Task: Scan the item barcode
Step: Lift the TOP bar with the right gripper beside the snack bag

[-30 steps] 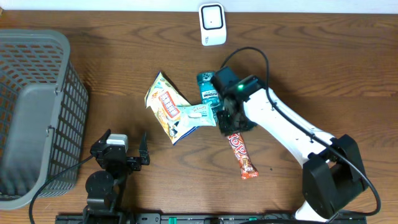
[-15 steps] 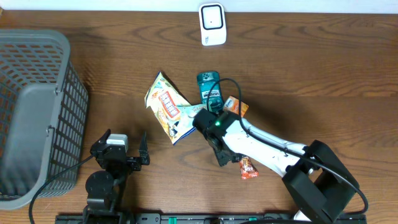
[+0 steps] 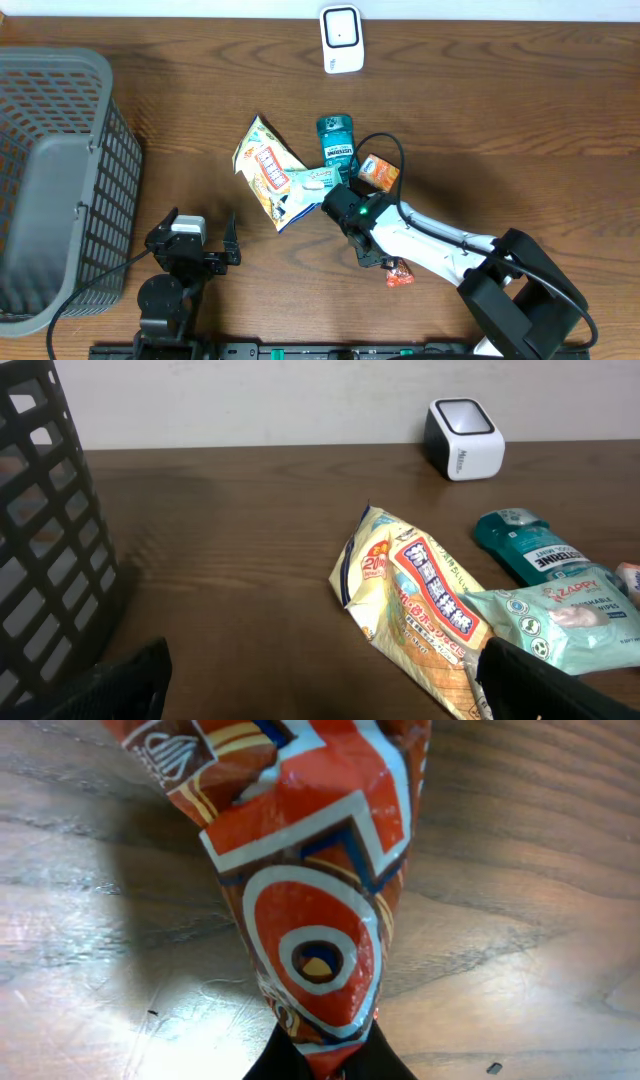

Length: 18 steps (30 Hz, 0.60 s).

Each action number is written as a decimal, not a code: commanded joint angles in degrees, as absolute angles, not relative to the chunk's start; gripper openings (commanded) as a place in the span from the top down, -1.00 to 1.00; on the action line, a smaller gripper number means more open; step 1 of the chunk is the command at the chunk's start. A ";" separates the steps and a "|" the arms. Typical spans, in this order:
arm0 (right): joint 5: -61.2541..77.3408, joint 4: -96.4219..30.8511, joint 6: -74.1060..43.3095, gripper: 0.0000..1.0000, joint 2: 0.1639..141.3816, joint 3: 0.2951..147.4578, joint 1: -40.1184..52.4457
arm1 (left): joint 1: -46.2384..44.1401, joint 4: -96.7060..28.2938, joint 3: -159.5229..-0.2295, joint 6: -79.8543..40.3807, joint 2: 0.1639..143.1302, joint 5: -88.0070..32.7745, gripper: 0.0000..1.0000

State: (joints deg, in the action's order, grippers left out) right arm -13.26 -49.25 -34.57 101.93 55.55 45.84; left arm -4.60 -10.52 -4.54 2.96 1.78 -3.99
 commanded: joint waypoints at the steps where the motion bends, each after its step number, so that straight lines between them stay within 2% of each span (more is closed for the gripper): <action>1: 2.04 -45.82 -27.09 0.98 102.61 56.97 44.07 | -4.40 -12.21 -3.75 2.68 1.74 -4.51 -0.96; 5: 25.61 -44.34 -13.10 0.98 102.08 61.80 39.88 | -4.40 -12.21 -3.75 2.68 1.74 -4.51 -0.96; 8: 51.07 -44.64 3.27 0.98 102.08 62.59 36.36 | -4.40 -12.21 -3.75 2.68 1.74 -4.51 -0.96; 10: 62.96 -45.89 13.13 0.98 102.17 62.30 34.37 | -4.40 -12.21 -3.75 2.68 1.74 -4.51 -0.96; 18: 89.62 -45.60 33.65 0.98 102.19 61.49 32.67 | -4.40 -12.21 -3.75 2.68 1.74 -4.51 -0.96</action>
State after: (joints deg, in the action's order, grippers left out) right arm 69.67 -45.87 20.64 101.84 61.76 32.80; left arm -4.60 -10.52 -4.54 2.96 1.78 -3.99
